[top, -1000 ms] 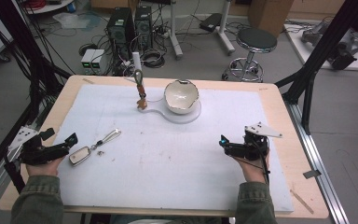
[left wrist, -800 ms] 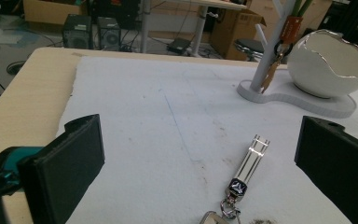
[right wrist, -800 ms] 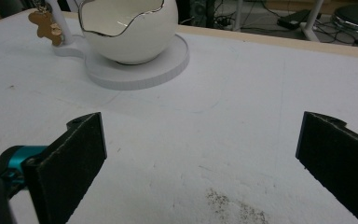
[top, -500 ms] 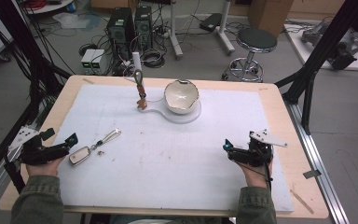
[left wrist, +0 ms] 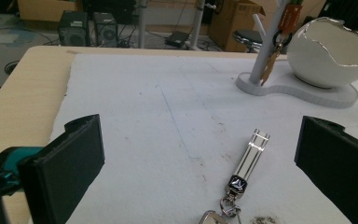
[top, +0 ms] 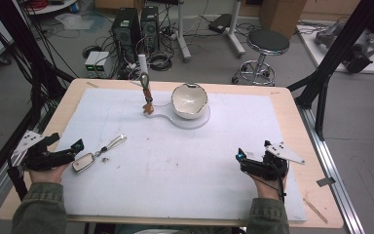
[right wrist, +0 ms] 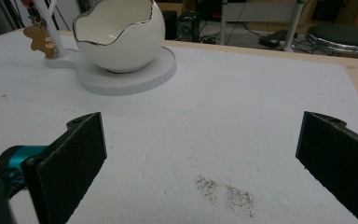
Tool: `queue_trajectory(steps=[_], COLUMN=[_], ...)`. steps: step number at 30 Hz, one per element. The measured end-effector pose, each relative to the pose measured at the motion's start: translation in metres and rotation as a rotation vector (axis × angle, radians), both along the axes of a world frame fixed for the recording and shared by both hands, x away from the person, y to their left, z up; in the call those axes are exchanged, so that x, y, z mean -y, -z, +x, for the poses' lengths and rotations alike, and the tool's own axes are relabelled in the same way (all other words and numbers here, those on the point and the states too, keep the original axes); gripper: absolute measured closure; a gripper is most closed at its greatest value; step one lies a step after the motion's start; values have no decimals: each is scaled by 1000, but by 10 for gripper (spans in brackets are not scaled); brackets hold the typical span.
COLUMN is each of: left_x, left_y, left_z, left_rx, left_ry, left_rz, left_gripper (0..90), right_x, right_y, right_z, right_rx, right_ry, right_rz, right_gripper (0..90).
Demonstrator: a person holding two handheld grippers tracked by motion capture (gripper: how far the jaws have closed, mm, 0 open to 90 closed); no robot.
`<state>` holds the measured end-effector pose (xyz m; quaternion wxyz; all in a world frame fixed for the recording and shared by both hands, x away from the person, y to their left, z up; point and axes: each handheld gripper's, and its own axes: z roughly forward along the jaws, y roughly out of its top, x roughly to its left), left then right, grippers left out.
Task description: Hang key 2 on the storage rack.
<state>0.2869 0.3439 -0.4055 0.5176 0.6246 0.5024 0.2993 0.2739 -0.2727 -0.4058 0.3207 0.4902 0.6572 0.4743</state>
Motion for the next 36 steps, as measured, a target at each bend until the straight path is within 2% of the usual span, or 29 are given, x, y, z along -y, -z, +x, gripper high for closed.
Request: queue_trajectory(steps=[5, 11, 16, 21, 28, 36], left_x=[2, 11, 17, 19, 34, 46], left_y=[-2, -7, -7, -6, -5, -4], left_z=[3, 10, 16, 20, 29, 37], left_rx=[-10, -42, -76, -114, -160, -217], left_ry=[18, 59, 93, 124, 184, 252], left_rz=[16, 74, 108, 120, 172, 183], left_gripper=[17, 17, 17, 17, 17, 17], right_x=[0, 1, 2, 2, 2, 2], right_y=[0, 0, 1, 0, 0, -1], right_z=[-1, -2, -3, -4, -4, -4], right_rx=[5, 20, 16, 27, 33, 35], right_ry=[1, 0, 1, 3, 2, -5], right_rz=[-2, -9, -5, 3, 2, -1], right_gripper=[5, 5, 5, 5, 5, 5])
